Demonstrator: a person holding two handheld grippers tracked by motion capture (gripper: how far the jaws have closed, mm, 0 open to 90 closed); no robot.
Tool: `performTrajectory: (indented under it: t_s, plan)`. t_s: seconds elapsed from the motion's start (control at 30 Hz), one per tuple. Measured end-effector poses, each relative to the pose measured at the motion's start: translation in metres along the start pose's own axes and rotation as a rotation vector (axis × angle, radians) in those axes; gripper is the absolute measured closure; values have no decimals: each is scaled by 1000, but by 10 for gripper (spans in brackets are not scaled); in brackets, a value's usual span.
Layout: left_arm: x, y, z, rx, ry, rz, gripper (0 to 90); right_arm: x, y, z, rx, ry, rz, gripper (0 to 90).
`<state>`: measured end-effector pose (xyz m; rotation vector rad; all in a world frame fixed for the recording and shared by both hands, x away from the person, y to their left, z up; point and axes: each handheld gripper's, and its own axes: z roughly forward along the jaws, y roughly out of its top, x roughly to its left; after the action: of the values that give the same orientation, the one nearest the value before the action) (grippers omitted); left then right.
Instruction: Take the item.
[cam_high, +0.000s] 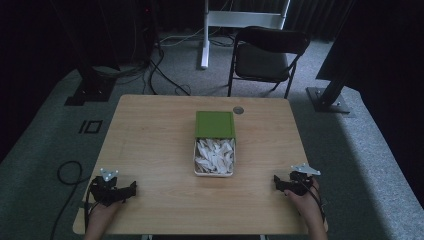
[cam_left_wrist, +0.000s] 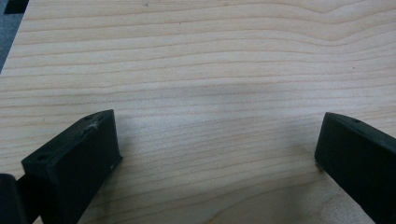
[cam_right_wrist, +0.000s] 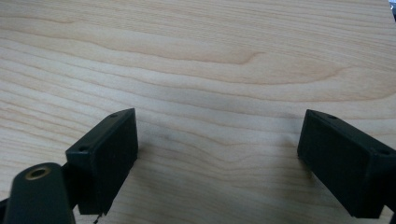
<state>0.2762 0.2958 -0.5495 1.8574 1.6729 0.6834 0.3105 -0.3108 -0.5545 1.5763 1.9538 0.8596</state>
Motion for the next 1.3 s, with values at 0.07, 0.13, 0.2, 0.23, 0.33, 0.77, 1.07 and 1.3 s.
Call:
performTrajectory:
  t_s: [0.07,0.13,0.2,0.23,0.33,0.77,1.07,1.3]
  plan:
    - [0,0,0,0,0,0,7,0,0,0,0,0,0,120]
    - [0,0,0,0,0,0,7,0,0,0,0,0,0,120]
    - [0,0,0,0,0,0,7,0,0,0,-1,0,0,120]
    - [0,0,0,0,0,0,7,0,0,0,-1,0,0,120]
    - [0,0,0,0,0,0,7,0,0,0,0,0,0,119]
    - [0,0,0,0,0,0,7,0,0,0,0,0,0,119]
    - [0,0,0,1,0,0,7,1,0,0,-10,15,26,120]
    - [0,0,0,0,0,0,7,4,4,-2,-16,17,22,134]
